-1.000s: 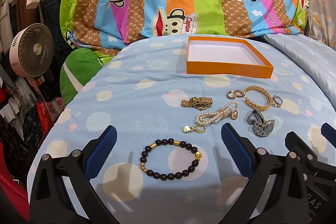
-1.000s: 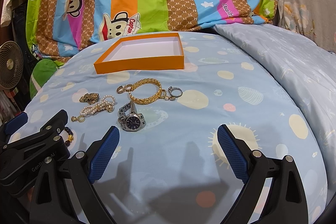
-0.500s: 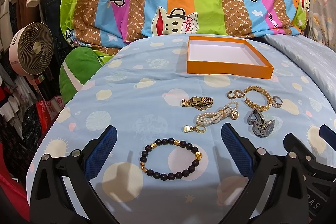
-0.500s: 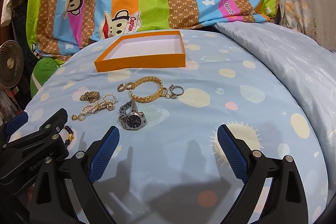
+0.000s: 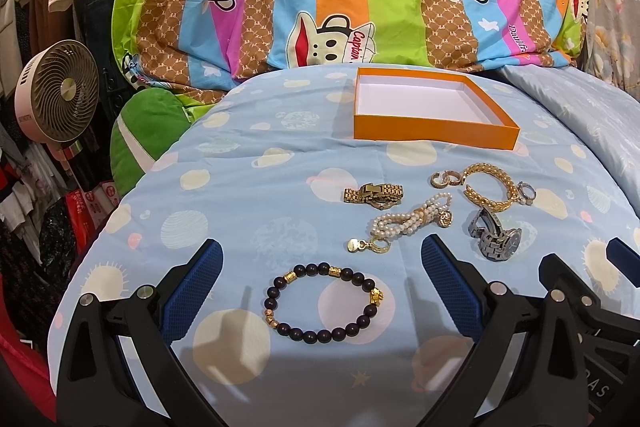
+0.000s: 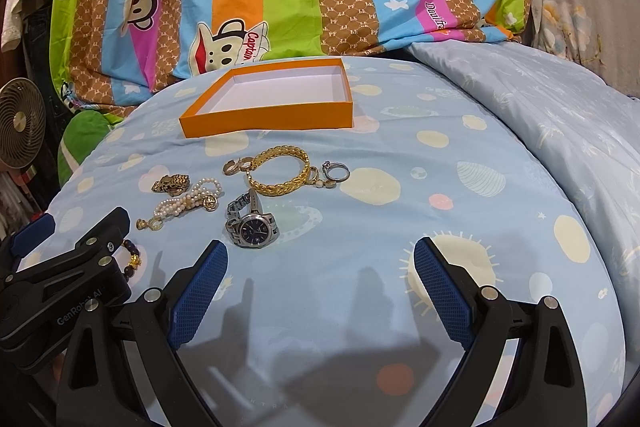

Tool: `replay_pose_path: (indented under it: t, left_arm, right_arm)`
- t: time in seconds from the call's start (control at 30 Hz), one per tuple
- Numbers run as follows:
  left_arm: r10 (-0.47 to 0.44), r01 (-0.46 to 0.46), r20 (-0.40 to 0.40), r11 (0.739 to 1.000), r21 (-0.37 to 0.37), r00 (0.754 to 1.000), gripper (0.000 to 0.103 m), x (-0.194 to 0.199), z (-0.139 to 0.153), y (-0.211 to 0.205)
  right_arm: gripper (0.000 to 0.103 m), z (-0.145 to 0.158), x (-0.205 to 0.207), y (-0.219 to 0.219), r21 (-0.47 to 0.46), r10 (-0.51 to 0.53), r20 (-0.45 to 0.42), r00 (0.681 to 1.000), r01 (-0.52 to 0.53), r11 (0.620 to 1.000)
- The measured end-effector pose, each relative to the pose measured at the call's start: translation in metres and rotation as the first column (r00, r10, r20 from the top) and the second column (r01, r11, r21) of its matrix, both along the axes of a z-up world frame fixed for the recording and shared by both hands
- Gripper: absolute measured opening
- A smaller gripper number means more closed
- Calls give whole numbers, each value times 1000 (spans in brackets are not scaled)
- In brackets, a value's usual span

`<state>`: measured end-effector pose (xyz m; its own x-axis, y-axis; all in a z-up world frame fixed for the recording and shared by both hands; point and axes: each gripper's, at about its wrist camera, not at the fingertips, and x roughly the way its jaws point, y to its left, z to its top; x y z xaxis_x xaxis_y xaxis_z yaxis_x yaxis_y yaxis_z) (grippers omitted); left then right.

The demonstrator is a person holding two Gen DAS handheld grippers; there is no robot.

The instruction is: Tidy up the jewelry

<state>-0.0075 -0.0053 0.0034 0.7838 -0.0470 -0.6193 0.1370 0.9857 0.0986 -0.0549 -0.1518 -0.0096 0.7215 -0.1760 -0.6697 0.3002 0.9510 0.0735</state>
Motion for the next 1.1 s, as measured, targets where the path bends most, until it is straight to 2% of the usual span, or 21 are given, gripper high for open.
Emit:
replay_pose_path:
  t: [0.13, 0.3, 0.57, 0.73, 0.87, 1.03, 1.1]
  left_arm:
    - [-9, 9, -15, 1000, -15, 1000, 97, 2, 0, 0]
    - [-48, 46, -30, 997, -68, 998, 97, 3, 2, 5]
    - [-86, 85, -17, 995, -49, 996, 98, 4, 7, 15]
    - [-108, 105, -31, 991, -89, 994, 97, 16, 9, 35]
    - [-159, 142, -73, 970, -196, 985, 97, 23, 6, 48]
    - [-164, 151, -61, 974, -169, 985, 98, 21, 7, 42]
    - [-160, 148, -64, 975, -168, 985, 98, 22, 6, 42]
  right_arm:
    - [93, -2, 2, -4, 26, -1, -20, 1000, 2, 1000]
    - [93, -1, 3, -9, 55, -1, -18, 1000, 2, 998]
    - [93, 3, 10, 3, -3, 16, -30, 999, -16, 1000]
    - [92, 2, 21, 17, -13, 61, -43, 997, -61, 998]
    - [88, -2, 36, 23, -14, 82, -71, 994, -83, 996]
    - [72, -9, 54, 32, -37, 103, -131, 986, -109, 993]
    - [69, -10, 58, 32, -28, 106, -142, 984, -111, 993]
